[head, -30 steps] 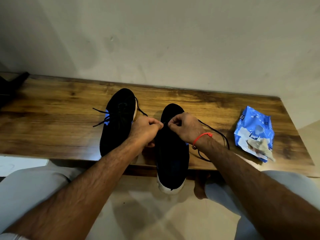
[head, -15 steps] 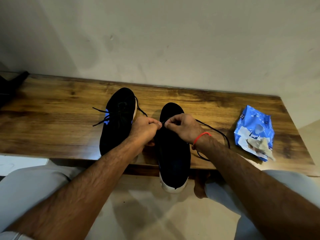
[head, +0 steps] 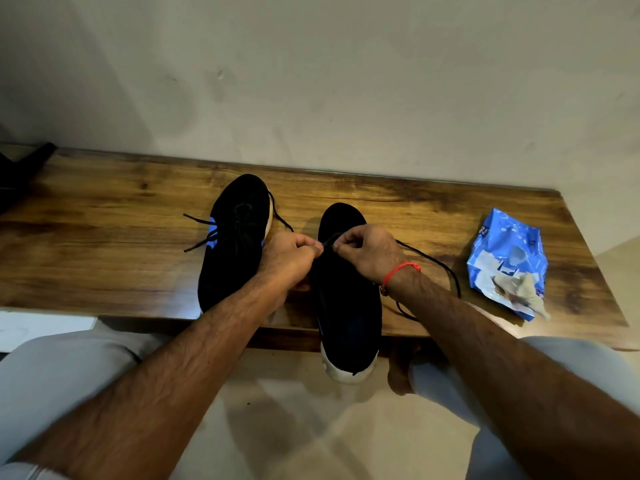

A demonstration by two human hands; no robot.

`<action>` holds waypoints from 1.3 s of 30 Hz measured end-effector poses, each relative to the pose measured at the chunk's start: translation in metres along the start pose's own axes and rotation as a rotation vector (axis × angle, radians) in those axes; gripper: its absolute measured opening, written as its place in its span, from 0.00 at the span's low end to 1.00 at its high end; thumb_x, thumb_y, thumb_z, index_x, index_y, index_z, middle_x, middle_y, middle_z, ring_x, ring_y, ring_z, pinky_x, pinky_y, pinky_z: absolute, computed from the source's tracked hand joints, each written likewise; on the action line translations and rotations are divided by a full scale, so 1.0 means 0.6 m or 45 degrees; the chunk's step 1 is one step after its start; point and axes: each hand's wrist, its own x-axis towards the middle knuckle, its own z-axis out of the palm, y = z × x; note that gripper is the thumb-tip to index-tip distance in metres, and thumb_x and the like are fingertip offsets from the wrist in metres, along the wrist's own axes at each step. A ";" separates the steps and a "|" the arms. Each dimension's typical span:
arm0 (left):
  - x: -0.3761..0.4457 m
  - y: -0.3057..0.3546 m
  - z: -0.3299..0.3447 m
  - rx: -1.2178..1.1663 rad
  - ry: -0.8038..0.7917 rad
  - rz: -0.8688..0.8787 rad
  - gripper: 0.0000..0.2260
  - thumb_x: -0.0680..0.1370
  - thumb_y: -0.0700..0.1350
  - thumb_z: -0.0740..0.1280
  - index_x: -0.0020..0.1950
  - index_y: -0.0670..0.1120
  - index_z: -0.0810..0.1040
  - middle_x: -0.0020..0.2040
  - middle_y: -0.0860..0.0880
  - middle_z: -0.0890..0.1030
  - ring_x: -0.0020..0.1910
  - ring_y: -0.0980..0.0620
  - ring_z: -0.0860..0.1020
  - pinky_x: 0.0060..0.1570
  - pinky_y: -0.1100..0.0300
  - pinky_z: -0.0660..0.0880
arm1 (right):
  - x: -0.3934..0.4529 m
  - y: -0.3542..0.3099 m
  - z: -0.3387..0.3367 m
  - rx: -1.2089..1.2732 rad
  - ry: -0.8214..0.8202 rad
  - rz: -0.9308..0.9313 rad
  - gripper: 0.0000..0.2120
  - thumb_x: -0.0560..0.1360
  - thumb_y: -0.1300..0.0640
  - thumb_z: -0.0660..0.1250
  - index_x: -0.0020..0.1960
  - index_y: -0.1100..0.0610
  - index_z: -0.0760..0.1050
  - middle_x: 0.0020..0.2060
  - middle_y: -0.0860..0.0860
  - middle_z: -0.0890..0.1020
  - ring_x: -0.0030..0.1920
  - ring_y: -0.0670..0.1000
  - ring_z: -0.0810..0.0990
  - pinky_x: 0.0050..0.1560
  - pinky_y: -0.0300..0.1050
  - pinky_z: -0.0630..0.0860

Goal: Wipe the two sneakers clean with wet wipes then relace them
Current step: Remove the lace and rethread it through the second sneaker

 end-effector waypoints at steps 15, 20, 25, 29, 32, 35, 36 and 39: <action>0.004 -0.004 0.003 0.045 0.022 0.052 0.05 0.81 0.44 0.69 0.49 0.51 0.84 0.52 0.53 0.83 0.50 0.55 0.80 0.35 0.60 0.77 | 0.004 -0.002 -0.011 -0.116 -0.121 -0.055 0.04 0.76 0.53 0.70 0.43 0.49 0.81 0.39 0.44 0.83 0.44 0.46 0.82 0.48 0.49 0.82; 0.005 -0.005 0.004 0.062 0.029 0.079 0.04 0.81 0.45 0.69 0.50 0.50 0.85 0.52 0.53 0.83 0.50 0.56 0.80 0.37 0.59 0.79 | 0.007 -0.003 -0.008 -0.133 -0.063 -0.026 0.05 0.76 0.54 0.70 0.41 0.49 0.80 0.39 0.46 0.83 0.43 0.47 0.82 0.46 0.50 0.82; 0.004 -0.007 0.003 0.063 0.030 0.079 0.05 0.81 0.45 0.69 0.48 0.52 0.84 0.52 0.53 0.83 0.50 0.57 0.80 0.35 0.62 0.76 | 0.005 -0.002 -0.007 -0.267 -0.146 -0.127 0.08 0.76 0.50 0.69 0.38 0.43 0.77 0.38 0.40 0.78 0.49 0.48 0.79 0.54 0.62 0.77; 0.001 -0.004 0.003 0.083 0.024 0.097 0.05 0.81 0.46 0.69 0.48 0.52 0.84 0.52 0.53 0.83 0.50 0.57 0.80 0.34 0.64 0.75 | 0.006 -0.002 -0.007 -0.253 -0.128 -0.123 0.08 0.76 0.49 0.69 0.37 0.43 0.77 0.38 0.39 0.79 0.48 0.47 0.79 0.54 0.62 0.77; -0.003 -0.004 0.002 0.011 0.014 0.076 0.08 0.83 0.49 0.66 0.55 0.49 0.84 0.52 0.50 0.83 0.48 0.55 0.82 0.28 0.65 0.75 | 0.006 -0.001 -0.003 -0.207 -0.085 -0.063 0.11 0.76 0.50 0.70 0.35 0.42 0.75 0.37 0.39 0.79 0.48 0.47 0.79 0.57 0.63 0.76; -0.001 -0.011 0.003 -0.072 0.014 -0.009 0.07 0.83 0.46 0.66 0.55 0.48 0.84 0.52 0.49 0.84 0.48 0.53 0.82 0.27 0.64 0.75 | 0.004 0.000 0.000 -0.121 -0.083 -0.026 0.11 0.75 0.51 0.72 0.35 0.42 0.76 0.36 0.39 0.79 0.48 0.48 0.79 0.59 0.64 0.74; 0.000 -0.014 0.005 -0.079 0.021 -0.031 0.05 0.83 0.46 0.67 0.54 0.49 0.83 0.52 0.48 0.84 0.49 0.52 0.82 0.28 0.63 0.76 | 0.004 0.000 0.001 -0.103 -0.077 -0.028 0.11 0.75 0.51 0.72 0.35 0.42 0.76 0.36 0.39 0.79 0.49 0.48 0.79 0.59 0.64 0.74; 0.004 -0.017 0.009 -0.085 0.032 -0.060 0.04 0.82 0.45 0.68 0.53 0.48 0.82 0.51 0.48 0.84 0.48 0.52 0.82 0.28 0.61 0.77 | 0.004 0.001 0.003 -0.084 -0.048 -0.036 0.11 0.75 0.51 0.72 0.37 0.40 0.75 0.38 0.38 0.78 0.51 0.48 0.78 0.59 0.64 0.74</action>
